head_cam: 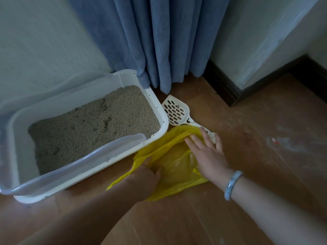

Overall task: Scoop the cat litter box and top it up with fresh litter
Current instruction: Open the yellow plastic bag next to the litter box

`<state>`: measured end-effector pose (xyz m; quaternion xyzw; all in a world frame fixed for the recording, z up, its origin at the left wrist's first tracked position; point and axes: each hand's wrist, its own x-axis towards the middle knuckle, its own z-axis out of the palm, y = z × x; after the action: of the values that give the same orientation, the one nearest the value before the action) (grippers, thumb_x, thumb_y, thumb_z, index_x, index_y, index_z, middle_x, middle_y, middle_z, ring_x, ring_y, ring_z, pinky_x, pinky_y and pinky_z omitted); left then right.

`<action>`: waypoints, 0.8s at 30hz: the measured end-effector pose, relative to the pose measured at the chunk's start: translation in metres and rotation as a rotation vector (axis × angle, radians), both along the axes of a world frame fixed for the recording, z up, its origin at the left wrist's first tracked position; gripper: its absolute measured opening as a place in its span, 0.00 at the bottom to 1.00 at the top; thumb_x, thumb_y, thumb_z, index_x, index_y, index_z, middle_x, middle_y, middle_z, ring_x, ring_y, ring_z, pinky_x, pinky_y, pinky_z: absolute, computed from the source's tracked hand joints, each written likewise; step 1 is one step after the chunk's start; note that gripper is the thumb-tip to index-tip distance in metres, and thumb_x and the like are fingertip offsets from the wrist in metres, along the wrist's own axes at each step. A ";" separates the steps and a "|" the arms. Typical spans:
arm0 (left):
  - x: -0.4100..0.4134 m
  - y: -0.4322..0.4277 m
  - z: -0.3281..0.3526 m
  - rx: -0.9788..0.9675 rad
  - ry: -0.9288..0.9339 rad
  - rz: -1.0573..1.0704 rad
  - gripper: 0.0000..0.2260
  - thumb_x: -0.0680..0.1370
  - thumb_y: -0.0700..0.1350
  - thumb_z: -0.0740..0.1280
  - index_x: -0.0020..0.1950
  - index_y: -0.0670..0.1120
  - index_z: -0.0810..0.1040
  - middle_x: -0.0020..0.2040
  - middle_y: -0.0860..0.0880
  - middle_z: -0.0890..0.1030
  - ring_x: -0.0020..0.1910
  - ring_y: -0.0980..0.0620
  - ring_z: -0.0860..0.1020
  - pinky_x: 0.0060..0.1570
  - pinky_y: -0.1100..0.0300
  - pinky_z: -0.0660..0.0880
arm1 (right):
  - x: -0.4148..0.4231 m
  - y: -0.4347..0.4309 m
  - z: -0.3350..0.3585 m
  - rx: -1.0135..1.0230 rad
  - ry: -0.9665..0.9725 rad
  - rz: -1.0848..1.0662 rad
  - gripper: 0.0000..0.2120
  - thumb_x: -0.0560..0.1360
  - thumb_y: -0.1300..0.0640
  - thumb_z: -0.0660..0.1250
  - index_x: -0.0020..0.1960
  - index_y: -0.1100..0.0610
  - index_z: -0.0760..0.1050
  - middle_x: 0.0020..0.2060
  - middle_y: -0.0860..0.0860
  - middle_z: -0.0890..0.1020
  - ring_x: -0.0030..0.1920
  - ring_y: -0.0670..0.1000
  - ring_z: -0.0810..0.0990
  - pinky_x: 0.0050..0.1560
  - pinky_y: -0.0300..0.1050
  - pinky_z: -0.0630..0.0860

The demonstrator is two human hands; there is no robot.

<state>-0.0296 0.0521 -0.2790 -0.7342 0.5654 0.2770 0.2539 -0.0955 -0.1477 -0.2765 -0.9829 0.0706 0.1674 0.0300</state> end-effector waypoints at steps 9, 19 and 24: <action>0.004 0.000 0.001 -0.505 -0.046 0.003 0.08 0.62 0.46 0.71 0.40 0.52 0.80 0.43 0.50 0.78 0.42 0.49 0.77 0.44 0.57 0.72 | -0.005 0.027 -0.015 0.067 -0.458 0.240 0.13 0.58 0.63 0.73 0.40 0.52 0.77 0.39 0.48 0.76 0.45 0.53 0.72 0.46 0.49 0.69; 0.004 -0.022 0.007 -0.368 -0.101 0.430 0.13 0.80 0.43 0.52 0.64 0.50 0.68 0.78 0.42 0.40 0.75 0.42 0.52 0.65 0.51 0.66 | 0.005 0.017 -0.018 -0.003 -0.267 0.163 0.21 0.58 0.64 0.74 0.48 0.48 0.80 0.67 0.55 0.71 0.70 0.59 0.61 0.67 0.62 0.58; 0.006 -0.025 0.010 -0.314 0.013 0.651 0.23 0.77 0.37 0.61 0.71 0.47 0.61 0.75 0.46 0.54 0.67 0.44 0.68 0.57 0.51 0.73 | 0.003 0.021 -0.008 -0.009 -0.216 0.091 0.33 0.57 0.65 0.73 0.60 0.47 0.76 0.72 0.56 0.65 0.72 0.61 0.59 0.65 0.65 0.64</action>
<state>-0.0236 0.0276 -0.2686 -0.9041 0.3393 0.2576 0.0329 -0.0926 -0.1263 -0.2845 -0.9975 0.0231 0.0615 0.0255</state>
